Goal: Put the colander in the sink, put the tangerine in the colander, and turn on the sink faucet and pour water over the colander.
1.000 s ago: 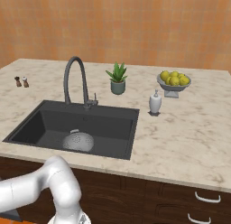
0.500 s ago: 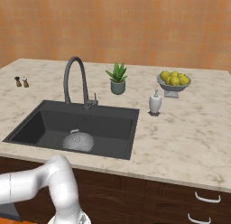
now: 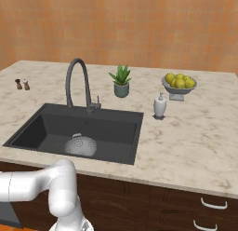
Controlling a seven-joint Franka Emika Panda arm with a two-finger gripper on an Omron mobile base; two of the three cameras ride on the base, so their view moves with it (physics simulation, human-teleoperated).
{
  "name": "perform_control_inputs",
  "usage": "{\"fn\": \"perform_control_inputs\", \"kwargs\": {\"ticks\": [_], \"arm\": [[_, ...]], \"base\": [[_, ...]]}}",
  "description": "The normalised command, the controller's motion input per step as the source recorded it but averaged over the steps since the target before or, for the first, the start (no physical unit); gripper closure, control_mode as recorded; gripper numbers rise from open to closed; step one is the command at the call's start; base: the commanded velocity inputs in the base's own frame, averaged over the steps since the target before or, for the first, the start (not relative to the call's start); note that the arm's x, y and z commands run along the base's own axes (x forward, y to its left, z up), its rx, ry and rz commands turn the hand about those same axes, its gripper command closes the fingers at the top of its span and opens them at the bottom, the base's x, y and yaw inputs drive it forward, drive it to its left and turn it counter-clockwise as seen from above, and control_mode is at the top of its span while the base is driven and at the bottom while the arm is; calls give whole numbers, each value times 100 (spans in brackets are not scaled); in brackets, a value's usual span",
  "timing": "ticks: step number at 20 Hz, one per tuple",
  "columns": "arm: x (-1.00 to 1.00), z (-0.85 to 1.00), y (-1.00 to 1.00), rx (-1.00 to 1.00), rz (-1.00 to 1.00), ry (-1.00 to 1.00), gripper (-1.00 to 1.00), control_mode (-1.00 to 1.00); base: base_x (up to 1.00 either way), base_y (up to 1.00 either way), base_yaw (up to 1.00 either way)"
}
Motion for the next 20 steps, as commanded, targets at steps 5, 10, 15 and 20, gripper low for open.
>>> {"fn": "perform_control_inputs", "kwargs": {"ticks": [5,10,15,20], "arm": [[8,-10,13,-2,0,0,-100,-100],[1,-25,3,0,0,0,-100,-100],[9,-15,0,0,0,0,-100,-100],[18,-4,0,0,0,-1,-100,-100]], "base": [[0,0,0],[0,0,0],[0,0,0],[0,0,0]]}}
